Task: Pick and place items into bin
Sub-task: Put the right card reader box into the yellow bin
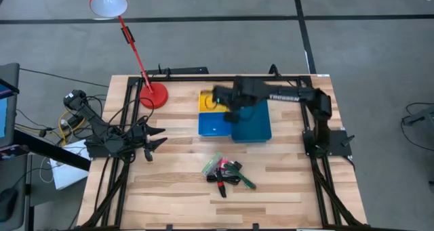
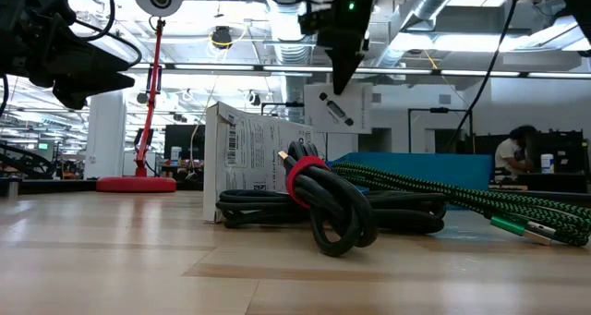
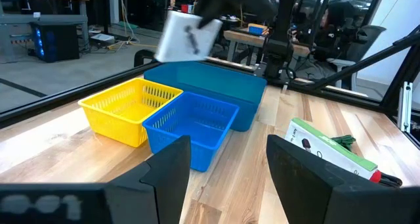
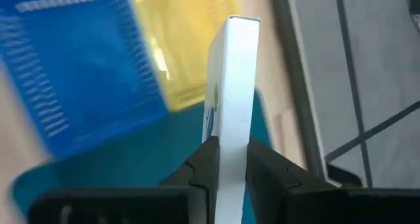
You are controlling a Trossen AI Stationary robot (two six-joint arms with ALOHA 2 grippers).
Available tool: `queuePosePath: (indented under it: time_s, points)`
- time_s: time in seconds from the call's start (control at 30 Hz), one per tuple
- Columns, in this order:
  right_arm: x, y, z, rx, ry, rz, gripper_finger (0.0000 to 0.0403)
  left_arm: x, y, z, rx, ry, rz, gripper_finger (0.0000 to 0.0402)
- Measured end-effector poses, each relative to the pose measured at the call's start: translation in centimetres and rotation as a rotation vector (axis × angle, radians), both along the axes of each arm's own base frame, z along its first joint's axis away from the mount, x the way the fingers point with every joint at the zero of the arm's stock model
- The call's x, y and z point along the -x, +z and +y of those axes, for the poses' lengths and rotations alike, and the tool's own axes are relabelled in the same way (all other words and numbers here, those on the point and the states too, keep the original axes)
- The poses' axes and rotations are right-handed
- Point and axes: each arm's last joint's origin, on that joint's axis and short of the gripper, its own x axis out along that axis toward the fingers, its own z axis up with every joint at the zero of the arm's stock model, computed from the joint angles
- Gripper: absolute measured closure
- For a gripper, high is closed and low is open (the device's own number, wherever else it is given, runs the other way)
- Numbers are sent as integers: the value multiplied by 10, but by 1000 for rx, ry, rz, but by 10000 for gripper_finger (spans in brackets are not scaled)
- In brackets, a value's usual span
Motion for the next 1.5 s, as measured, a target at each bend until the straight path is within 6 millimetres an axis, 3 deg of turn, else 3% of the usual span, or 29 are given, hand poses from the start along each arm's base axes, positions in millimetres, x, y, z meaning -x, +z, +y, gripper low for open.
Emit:
queuePosePath:
  time_s: [0.17,0.3,0.7,1.23,1.5]
  points:
    - [0,2,-36,-40,39,-50,346,0,0,0,0,0,0,212]
    - [-1,3,-47,-64,126,-71,346,0,0,0,0,0,0,212]
    - [-9,6,-50,-13,360,-89,346,0,0,0,0,0,0,212]
    - [-9,5,-51,-49,446,-93,346,0,0,0,0,0,0,212]
    - [-9,7,-63,-39,454,-134,346,0,0,0,0,0,0,212]
